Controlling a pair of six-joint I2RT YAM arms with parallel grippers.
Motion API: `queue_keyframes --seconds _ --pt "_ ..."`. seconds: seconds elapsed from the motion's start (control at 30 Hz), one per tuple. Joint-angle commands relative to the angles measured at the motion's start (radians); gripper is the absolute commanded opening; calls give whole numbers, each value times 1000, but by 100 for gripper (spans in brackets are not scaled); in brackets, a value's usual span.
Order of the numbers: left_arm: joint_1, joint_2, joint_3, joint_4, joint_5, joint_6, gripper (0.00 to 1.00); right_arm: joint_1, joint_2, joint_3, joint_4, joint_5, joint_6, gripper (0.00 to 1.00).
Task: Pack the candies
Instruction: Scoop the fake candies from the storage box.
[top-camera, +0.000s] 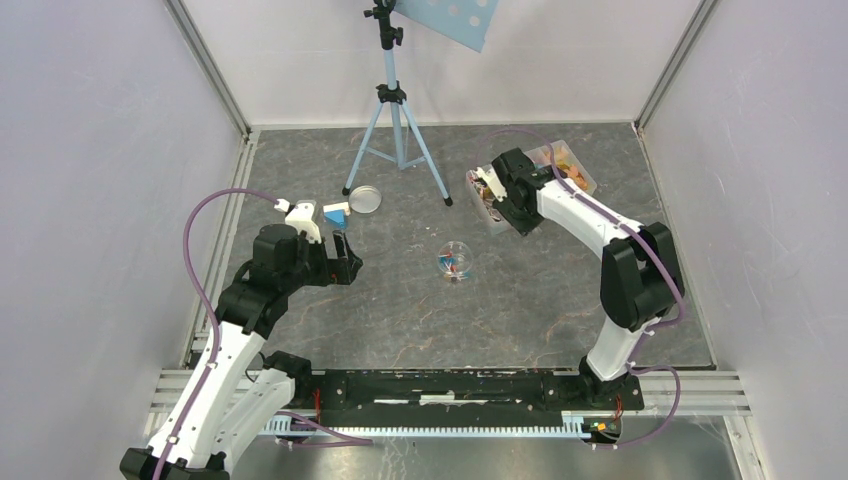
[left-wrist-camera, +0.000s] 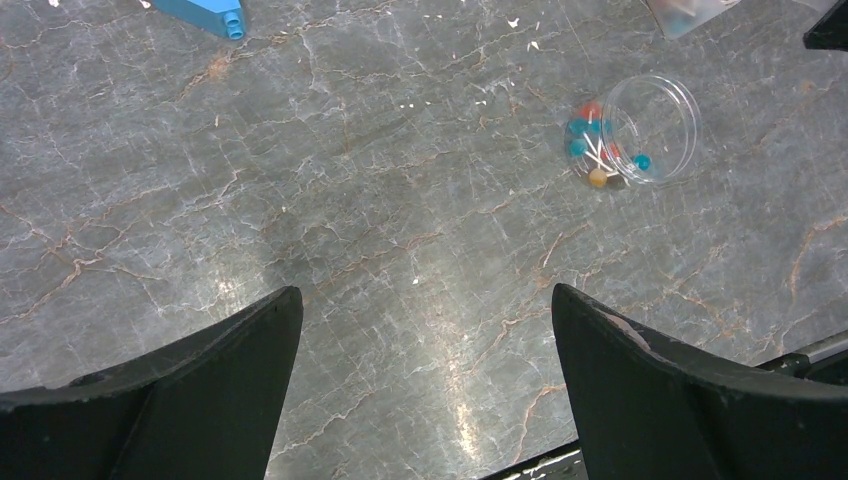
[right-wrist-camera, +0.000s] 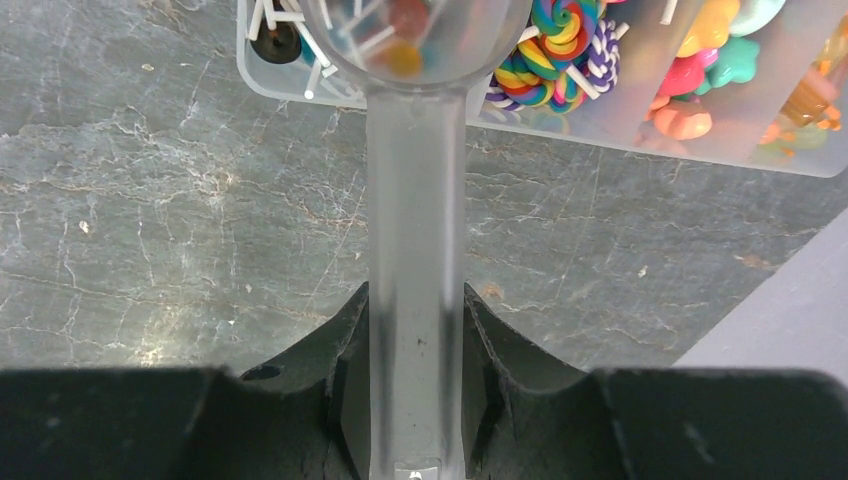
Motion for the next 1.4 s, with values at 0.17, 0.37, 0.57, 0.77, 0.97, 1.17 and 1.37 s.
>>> queue_keyframes --seconds 0.17,0.37,0.57,0.77,0.97,1.17,1.37 --pt "-5 -10 -4 12 -15 42 100 -31 -69 -112 178 -75 14 0" --pt "-6 -8 -4 12 -15 42 100 -54 -97 -184 268 -97 26 0" --pt "-6 -5 -3 12 -16 42 100 -70 -100 -239 343 -120 43 0" --pt "-5 -3 -4 12 -15 42 100 -80 -105 -288 406 -138 65 0" --pt "-6 0 -4 12 -15 42 100 -86 -104 -303 456 -136 74 0" --pt "-5 -3 -4 12 -20 42 100 -94 -112 -342 494 -149 80 0" --pt "-5 -2 -4 13 -17 42 100 -109 -156 -407 540 -143 92 0"
